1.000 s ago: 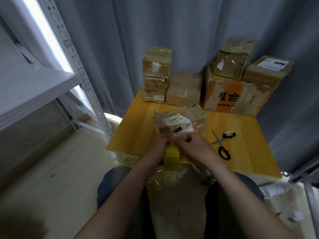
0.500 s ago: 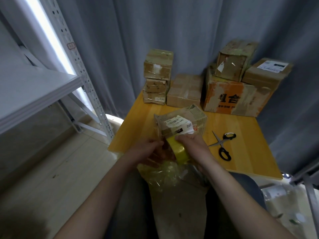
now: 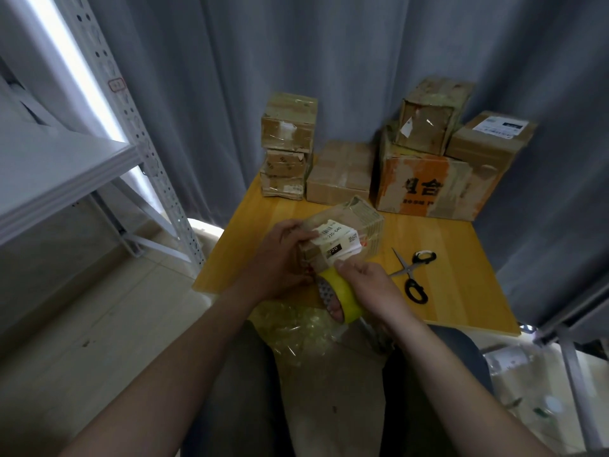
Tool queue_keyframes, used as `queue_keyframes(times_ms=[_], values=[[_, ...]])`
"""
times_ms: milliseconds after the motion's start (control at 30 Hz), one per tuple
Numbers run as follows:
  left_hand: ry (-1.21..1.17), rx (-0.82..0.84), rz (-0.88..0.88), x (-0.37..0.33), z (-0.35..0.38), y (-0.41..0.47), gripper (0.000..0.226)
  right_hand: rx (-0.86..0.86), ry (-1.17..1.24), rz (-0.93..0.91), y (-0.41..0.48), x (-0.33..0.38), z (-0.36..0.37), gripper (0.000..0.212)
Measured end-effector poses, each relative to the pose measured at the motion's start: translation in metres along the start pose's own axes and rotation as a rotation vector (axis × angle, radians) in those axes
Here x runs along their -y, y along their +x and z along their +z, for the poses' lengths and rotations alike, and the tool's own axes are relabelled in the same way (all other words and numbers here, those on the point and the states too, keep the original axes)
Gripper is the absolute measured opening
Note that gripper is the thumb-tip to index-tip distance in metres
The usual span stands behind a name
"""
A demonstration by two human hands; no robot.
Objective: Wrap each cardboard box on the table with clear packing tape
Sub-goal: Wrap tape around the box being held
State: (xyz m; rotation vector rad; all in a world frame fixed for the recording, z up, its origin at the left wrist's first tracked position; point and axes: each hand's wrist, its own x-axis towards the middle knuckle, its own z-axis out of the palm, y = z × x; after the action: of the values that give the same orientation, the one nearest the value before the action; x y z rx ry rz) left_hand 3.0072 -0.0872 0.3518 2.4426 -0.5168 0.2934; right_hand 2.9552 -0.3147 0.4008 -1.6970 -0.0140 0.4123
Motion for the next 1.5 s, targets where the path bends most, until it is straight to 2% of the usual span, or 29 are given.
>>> queue_keyframes(times_ms=[200, 300, 400, 500, 600, 700, 767, 833, 900, 1000, 1067, 1200, 1500], values=[[-0.153, -0.063, -0.087, -0.004, -0.008, 0.003, 0.085, 0.022, -0.045, 0.017, -0.003, 0.003, -0.011, 0.044], [-0.226, -0.093, -0.178, -0.006, -0.012, 0.005, 0.083, 0.017, -0.05, -0.136, -0.005, 0.005, -0.02, 0.048], [-0.353, -0.068, -0.327, -0.008, -0.022, 0.01, 0.069, 0.007, 0.042, -0.313, -0.002, 0.013, -0.024, 0.025], [-0.523, 0.078, -0.475, -0.002, -0.033, 0.009, 0.053, 0.066, 0.059, -0.414, 0.005, 0.025, -0.014, 0.02], [-0.547, 0.103, -0.536, 0.006, -0.038, 0.003, 0.072, 0.048, 0.029, -0.448, 0.017, 0.036, -0.002, 0.017], [-0.497, 0.126, -0.494, 0.006, -0.044, -0.002, 0.092, -0.014, 0.028, -0.471, 0.03, 0.04, 0.003, 0.023], [-0.352, 0.103, -0.428, 0.003, -0.046, -0.007, 0.112, -0.017, -0.013, -0.475, 0.033, 0.043, 0.007, 0.024], [-0.218, 0.048, -0.356, -0.002, -0.042, -0.011, 0.136, -0.038, -0.048, -0.485, 0.035, 0.047, 0.013, 0.023], [-0.224, -0.03, -0.337, -0.009, -0.028, -0.013, 0.145, -0.068, -0.078, -0.5, 0.041, 0.046, 0.017, 0.023], [-0.332, -0.156, -0.393, -0.014, -0.015, -0.008, 0.14, -0.117, -0.088, -0.484, 0.045, 0.051, 0.024, 0.032], [-0.369, -0.186, -0.387, -0.014, -0.015, -0.004, 0.135, -0.127, -0.125, -0.458, 0.047, 0.056, 0.024, 0.028], [-0.27, -0.247, -0.332, -0.012, -0.015, 0.003, 0.124, -0.184, -0.143, -0.455, 0.036, 0.065, 0.02, 0.048], [-0.317, -0.151, -0.368, -0.005, -0.021, 0.007, 0.118, -0.155, -0.206, -0.174, 0.024, 0.015, 0.012, 0.038]])
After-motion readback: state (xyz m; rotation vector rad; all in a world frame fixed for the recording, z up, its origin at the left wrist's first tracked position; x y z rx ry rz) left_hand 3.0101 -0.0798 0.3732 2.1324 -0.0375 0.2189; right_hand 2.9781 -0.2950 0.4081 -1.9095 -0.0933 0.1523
